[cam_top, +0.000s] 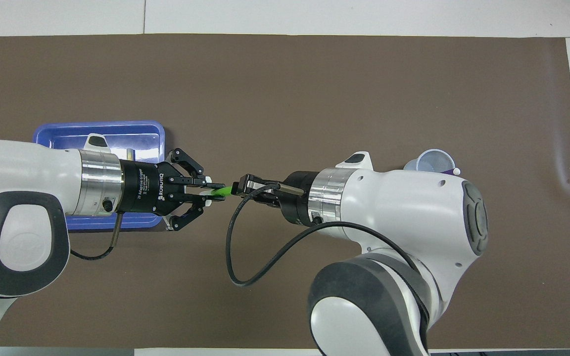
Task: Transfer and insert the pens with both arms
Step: 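Take the green pen with the right gripper and open the left gripper, then insert the green pen into the cup while the left gripper grasps the yellow pen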
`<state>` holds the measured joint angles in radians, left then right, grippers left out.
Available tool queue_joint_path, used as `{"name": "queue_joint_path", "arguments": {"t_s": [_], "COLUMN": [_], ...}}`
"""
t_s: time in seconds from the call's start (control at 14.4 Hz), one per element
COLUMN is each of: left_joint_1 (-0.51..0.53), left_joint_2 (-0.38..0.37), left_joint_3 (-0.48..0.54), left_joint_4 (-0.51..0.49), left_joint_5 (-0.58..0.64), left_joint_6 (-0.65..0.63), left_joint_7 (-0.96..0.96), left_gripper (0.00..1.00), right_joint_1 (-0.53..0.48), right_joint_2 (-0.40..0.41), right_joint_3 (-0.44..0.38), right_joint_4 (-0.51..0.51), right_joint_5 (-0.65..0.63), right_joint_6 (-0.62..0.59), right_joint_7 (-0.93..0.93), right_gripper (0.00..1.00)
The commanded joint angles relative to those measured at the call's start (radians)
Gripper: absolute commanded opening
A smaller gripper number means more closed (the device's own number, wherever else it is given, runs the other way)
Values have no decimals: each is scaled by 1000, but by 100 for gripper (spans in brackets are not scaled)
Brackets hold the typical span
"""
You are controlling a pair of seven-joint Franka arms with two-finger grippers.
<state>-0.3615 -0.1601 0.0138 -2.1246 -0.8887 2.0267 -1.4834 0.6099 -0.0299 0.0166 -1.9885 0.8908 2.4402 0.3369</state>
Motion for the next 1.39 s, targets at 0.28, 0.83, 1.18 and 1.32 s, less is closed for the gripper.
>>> {"name": "queue_joint_path", "arguments": {"t_s": [0.28, 0.83, 1.18, 1.32], "left_joint_1": [-5, 36, 36, 32], "left_joint_2": [-32, -24, 7, 28], "left_joint_3": [14, 15, 14, 14], "left_joint_4": [-20, -25, -23, -21], "left_joint_5": [-13, 181, 431, 563], "left_joint_6": [15, -26, -42, -46], "left_joint_7": [25, 348, 736, 848], "left_gripper": [100, 100, 100, 100], "right_joint_1": [-76, -381, -482, -498], "right_joint_2": [-4, 25, 25, 22], "right_joint_3": [3, 3, 3, 3], "right_joint_4": [10, 191, 162, 113], "right_joint_5": [-97, -527, -760, -762], "right_joint_6": [-64, -526, -497, -451], "right_joint_7": [-18, -594, -997, -1021], "right_gripper": [0, 0, 0, 0]}}
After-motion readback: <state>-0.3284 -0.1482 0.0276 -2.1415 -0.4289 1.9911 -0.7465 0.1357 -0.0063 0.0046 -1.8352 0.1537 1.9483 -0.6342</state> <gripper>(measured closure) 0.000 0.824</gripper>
